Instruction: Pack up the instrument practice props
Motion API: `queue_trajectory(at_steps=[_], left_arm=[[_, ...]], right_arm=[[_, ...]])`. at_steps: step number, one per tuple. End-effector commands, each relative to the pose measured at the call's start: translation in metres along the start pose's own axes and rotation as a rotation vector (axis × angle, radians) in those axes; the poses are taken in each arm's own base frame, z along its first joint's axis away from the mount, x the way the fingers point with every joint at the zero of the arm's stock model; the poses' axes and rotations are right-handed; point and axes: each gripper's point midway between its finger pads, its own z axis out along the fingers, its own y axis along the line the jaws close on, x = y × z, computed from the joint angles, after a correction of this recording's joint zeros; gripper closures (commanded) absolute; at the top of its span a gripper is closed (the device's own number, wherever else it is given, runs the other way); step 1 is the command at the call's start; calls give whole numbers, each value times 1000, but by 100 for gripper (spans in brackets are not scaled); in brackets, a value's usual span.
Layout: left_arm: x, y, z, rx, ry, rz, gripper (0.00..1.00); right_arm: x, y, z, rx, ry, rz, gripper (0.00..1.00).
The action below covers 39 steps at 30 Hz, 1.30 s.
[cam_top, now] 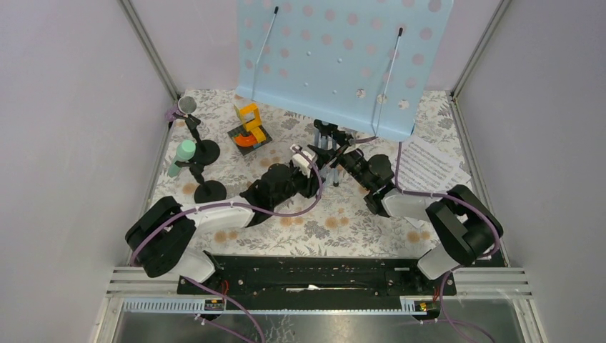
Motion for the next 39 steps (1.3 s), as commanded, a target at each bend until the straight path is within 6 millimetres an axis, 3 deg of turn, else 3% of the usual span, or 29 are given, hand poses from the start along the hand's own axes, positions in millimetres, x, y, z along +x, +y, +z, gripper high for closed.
queue_trajectory(at_steps=[1, 6, 8, 9, 12, 22, 29, 34, 39], left_arm=[[62, 1, -22, -20, 198, -31, 53], [61, 11, -37, -84, 171, -45, 35], [64, 19, -44, -126, 151, -56, 8], [63, 22, -46, -145, 137, -61, 2], [60, 29, -48, -184, 112, -64, 1], [14, 25, -50, -177, -115, -141, 1], [1, 17, -27, -136, -104, -115, 1], [2, -6, -21, -27, -100, -150, 1], [32, -10, -24, -30, -8, -176, 1]], right_arm=[[-3, 0, 17, -12, -42, -31, 22], [3, 3, 21, -32, -52, -26, 60], [3, 7, 20, -61, -53, -31, 77], [2, 10, 20, -70, -55, -27, 87], [-5, 13, 18, -77, -53, 23, 100], [-57, 42, 8, -141, -122, 229, 100], [-84, 70, -3, -210, -161, 301, 100], [-93, 86, -11, -255, -173, 340, 100], [-102, 91, -17, -278, -195, 394, 100]])
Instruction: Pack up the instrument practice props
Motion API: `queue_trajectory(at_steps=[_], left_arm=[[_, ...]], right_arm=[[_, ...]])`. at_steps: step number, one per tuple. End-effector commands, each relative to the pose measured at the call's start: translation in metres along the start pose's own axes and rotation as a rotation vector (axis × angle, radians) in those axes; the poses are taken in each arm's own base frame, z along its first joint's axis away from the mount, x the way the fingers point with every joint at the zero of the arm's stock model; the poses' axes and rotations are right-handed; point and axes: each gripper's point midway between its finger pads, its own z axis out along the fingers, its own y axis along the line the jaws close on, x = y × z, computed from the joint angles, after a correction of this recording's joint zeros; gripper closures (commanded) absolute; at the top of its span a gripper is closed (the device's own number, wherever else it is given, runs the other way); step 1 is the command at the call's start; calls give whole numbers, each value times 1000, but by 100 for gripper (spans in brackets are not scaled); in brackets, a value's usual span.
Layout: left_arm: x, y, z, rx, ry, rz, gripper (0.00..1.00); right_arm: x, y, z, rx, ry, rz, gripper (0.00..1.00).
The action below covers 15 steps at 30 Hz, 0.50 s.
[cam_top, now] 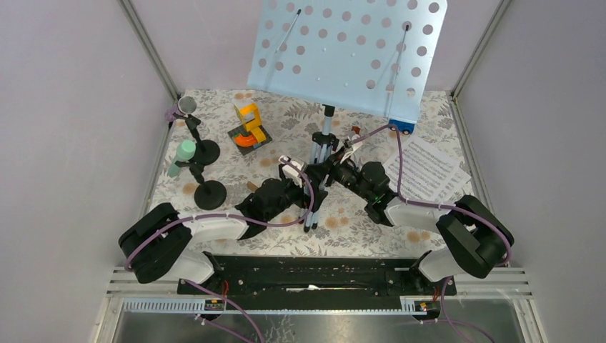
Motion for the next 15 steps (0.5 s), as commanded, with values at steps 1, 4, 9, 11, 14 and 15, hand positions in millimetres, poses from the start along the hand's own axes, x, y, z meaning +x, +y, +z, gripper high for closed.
queue_trajectory(at_steps=[1, 4, 9, 11, 14, 15], left_arm=[[5, -7, -1, 10, 17, -61, 1], [24, -5, -21, -12, 31, -124, 1], [38, 0, -54, -71, 36, -208, 21], [44, 2, -60, -96, 66, -229, 33], [49, 5, -66, -116, 97, -246, 46], [50, 5, -68, -117, 99, -252, 58]], right_arm=[[-113, 76, -13, -242, -352, -58, 100], [-118, 75, -16, -221, -355, 6, 100], [-117, 65, -13, -156, -342, 185, 100], [-115, 60, -12, -142, -357, 259, 100], [-104, 56, -6, -132, -350, 296, 100], [-98, 53, -2, -120, -339, 304, 100]])
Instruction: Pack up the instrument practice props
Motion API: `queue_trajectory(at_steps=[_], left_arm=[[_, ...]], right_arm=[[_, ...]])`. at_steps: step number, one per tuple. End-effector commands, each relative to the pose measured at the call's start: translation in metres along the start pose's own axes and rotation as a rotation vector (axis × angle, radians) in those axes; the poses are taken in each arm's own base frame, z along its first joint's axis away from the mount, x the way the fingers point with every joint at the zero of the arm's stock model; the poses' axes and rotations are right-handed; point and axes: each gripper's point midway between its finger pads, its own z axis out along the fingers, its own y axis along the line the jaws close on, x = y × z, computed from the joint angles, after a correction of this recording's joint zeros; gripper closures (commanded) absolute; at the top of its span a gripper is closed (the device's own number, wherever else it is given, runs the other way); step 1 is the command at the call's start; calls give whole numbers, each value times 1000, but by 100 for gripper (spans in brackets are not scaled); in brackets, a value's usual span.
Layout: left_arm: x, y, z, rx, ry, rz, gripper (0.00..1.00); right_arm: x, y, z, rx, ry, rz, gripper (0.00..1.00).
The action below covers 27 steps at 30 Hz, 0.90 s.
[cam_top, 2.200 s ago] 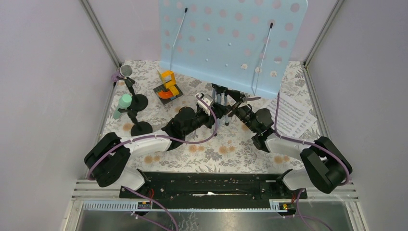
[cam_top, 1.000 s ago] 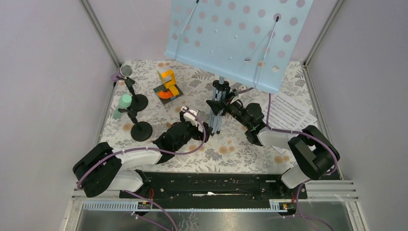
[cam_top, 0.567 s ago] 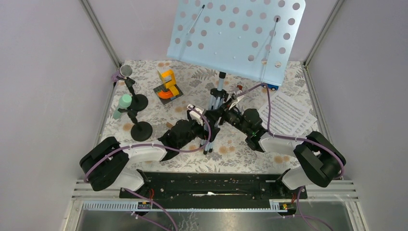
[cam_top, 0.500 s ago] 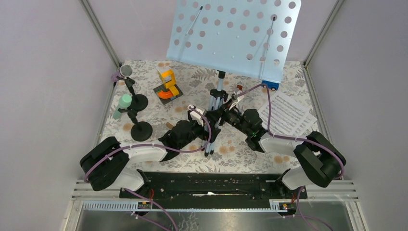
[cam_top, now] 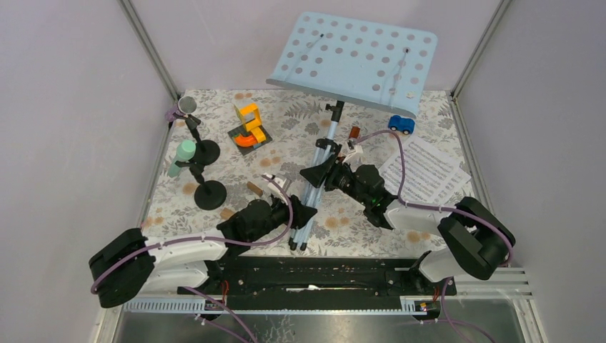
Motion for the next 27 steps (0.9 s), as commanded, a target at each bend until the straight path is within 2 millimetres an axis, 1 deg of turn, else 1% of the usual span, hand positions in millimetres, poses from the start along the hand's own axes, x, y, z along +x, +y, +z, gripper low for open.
queue_trajectory(at_steps=[1, 2, 3, 6, 9, 11, 13, 18, 23, 25, 26, 27], left_arm=[[16, 45, -12, -205, 40, -31, 75], [17, 46, -14, -213, 42, -38, 86], [19, 47, -14, -219, 48, -44, 92], [27, 52, -15, -243, 79, -48, 100], [38, 58, -16, -270, 115, -49, 100], [43, 61, -17, -282, 131, -54, 100], [48, 66, -18, -305, 141, -70, 100], [58, 72, -19, -340, 159, -106, 100], [70, 79, -19, -377, 188, -134, 100], [74, 80, -18, -385, 204, -139, 100], [75, 81, -17, -392, 211, -141, 100], [75, 82, -16, -401, 215, -148, 97]], right_arm=[[-92, 92, -7, -308, -356, -55, 100], [-88, 89, -2, -306, -344, -47, 100], [-85, 87, 2, -307, -336, -42, 100], [-75, 77, 12, -292, -314, -39, 100], [-66, 61, 22, -244, -294, -50, 100], [-58, 45, 28, -192, -276, -62, 100], [-48, 25, 35, -132, -254, -75, 100], [-20, -10, 53, -47, -178, -86, 100], [9, -31, 74, -32, -86, -83, 100], [14, -36, 81, -28, -66, -93, 100], [17, -38, 83, -26, -56, -102, 99], [19, -41, 84, -21, -49, -120, 94]])
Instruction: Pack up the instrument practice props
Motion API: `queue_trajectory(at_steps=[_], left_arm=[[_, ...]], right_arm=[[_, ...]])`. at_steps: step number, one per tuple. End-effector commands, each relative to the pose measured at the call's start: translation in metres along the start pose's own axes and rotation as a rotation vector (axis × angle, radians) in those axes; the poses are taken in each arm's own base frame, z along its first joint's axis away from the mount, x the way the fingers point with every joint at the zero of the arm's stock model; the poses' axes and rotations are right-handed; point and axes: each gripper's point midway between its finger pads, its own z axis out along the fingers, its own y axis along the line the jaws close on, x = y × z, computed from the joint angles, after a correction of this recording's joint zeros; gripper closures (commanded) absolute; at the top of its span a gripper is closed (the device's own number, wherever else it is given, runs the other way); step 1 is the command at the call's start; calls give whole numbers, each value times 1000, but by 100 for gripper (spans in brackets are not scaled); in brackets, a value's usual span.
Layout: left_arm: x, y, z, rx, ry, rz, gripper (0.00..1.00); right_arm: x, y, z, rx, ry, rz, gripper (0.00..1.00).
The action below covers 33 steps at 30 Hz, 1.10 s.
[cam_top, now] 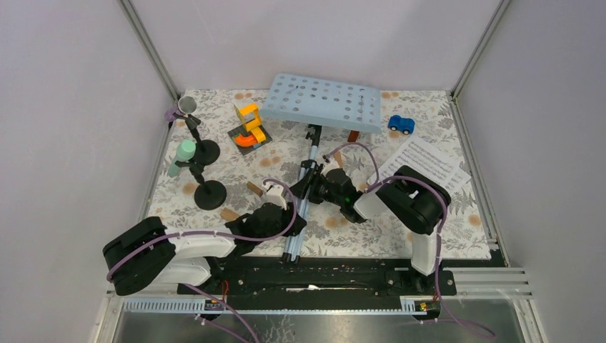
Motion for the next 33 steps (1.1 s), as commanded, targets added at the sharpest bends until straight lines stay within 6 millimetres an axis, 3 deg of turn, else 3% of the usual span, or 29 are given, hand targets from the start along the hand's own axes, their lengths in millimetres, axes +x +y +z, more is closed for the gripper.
queue_trajectory(at_steps=[1, 5, 9, 11, 15, 20, 24, 33], left_arm=[[-2, 26, 4, -132, -13, 3, 94], [-7, 31, 7, -187, -23, -21, 78], [-12, 36, 13, -227, -27, -41, 73], [-11, 36, 17, -227, -15, -41, 72], [-10, 37, 24, -242, -2, -46, 70], [-16, 34, 29, -240, -5, -47, 67], [-33, 23, 31, -232, -16, -10, 52], [-87, -4, 11, -229, -98, 46, 21]], right_arm=[[-77, 69, 10, -213, -272, -322, 87], [-80, 57, 17, -149, -259, -382, 59], [-87, 46, 17, -75, -222, -431, 27], [-93, 34, 10, -12, -213, -447, 18], [-104, 17, -6, 77, -194, -459, 12], [-106, 14, -31, 146, -161, -552, 3], [-114, 25, -64, 177, -187, -575, 2], [-123, 8, -146, 501, -135, -482, 0]])
